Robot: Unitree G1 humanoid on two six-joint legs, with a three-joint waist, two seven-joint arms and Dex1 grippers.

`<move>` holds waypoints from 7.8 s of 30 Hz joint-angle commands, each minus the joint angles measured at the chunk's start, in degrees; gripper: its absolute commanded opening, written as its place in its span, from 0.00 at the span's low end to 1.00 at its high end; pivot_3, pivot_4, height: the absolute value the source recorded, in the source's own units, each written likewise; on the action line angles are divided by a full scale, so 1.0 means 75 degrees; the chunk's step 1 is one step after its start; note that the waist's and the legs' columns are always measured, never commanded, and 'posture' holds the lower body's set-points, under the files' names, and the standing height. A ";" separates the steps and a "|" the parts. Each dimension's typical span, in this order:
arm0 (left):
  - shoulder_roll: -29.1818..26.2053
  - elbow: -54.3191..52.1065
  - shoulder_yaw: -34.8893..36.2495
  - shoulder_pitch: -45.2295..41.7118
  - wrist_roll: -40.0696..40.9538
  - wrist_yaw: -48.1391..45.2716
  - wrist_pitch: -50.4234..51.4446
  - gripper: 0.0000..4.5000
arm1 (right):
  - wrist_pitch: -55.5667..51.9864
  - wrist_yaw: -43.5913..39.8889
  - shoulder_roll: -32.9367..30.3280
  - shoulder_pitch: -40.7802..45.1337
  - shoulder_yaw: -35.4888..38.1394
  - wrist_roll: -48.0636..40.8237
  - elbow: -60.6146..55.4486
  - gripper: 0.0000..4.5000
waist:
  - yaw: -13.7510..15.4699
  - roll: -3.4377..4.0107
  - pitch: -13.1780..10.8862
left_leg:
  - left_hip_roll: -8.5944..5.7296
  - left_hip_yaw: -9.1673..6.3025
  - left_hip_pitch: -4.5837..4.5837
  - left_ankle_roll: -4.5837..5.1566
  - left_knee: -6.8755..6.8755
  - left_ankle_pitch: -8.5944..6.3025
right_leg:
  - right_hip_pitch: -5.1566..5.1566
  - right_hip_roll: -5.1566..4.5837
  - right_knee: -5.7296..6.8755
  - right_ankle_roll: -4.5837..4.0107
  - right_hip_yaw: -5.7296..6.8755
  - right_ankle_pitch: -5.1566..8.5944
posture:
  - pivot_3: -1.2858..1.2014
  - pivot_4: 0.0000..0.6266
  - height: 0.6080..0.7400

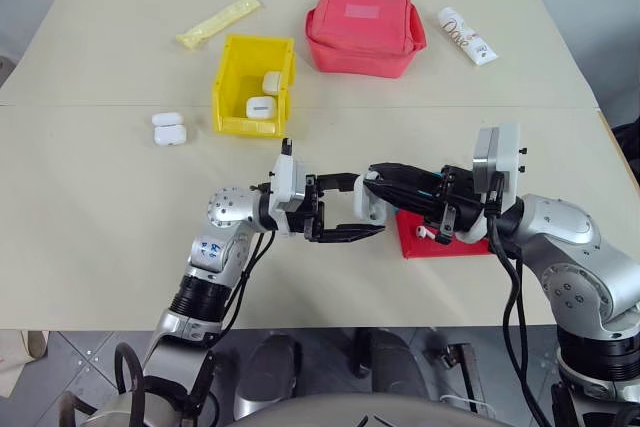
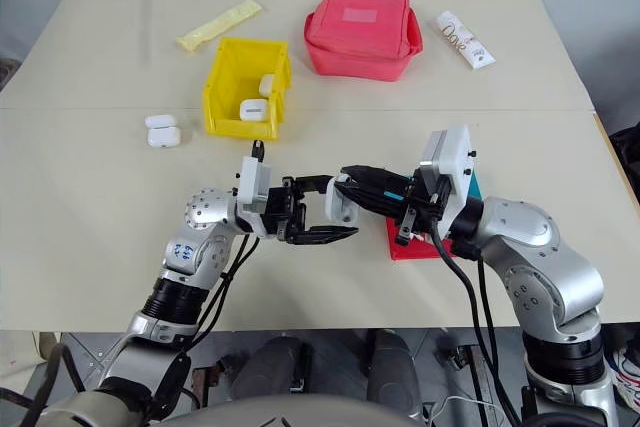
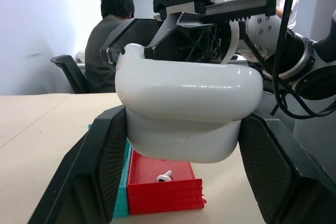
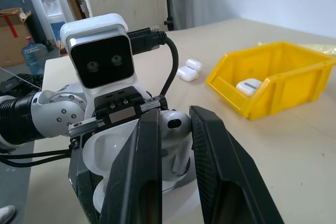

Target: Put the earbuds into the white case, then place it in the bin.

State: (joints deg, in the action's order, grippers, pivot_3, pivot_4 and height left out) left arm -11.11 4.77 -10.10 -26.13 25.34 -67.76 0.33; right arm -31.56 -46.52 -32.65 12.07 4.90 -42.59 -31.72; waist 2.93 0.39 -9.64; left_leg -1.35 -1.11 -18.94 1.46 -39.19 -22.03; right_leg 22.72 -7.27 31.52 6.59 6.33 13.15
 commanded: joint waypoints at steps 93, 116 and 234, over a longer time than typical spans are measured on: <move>-0.0369 -0.0008 0.1140 0.0462 -0.0098 0.1134 -0.0991 0.63 | -0.2373 -0.1469 -0.3582 0.3829 -0.2782 0.3105 0.3637 0.64 | -0.0047 0.0014 0.0008 | 0.0003 -0.0003 -0.0040 0.0009 0.0002 0.0007 | 0.0015 -0.0014 -0.0067 0.0007 0.0000 -0.0038 | 0.52 0.24 1.00; -0.0409 -0.0425 0.1001 0.0790 -0.0106 0.1467 -0.0987 0.63 | -0.2784 -0.2324 -0.1798 0.5636 -0.4105 0.4812 0.5168 0.52 | -0.0208 0.0023 0.0011 | -0.0015 0.0015 -0.0036 0.0011 0.0000 0.0015 | 0.0018 -0.0016 -0.0062 0.0033 0.0036 -0.0054 | 0.52 0.24 1.00; 0.0110 -0.0206 0.0598 -0.0390 0.0450 -0.0029 0.0357 0.63 | -0.2006 0.2134 0.0010 -0.0484 0.0513 -0.3008 -0.0378 0.11 | -0.0166 0.0028 0.0018 | -0.0035 0.0024 -0.0034 0.0051 -0.0001 0.0013 | 0.0029 -0.0023 -0.0036 0.0030 -0.0007 -0.0052 | 0.52 0.24 1.00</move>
State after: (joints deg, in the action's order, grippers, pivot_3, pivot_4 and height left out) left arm -10.47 7.36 -5.96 -28.56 26.65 -68.21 3.26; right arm -46.25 -30.42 -31.34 9.57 9.06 -66.45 -34.97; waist 1.69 0.60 -9.50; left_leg -1.61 -0.93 -19.19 1.84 -39.20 -21.93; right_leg 22.95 -7.44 31.25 6.82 6.26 12.76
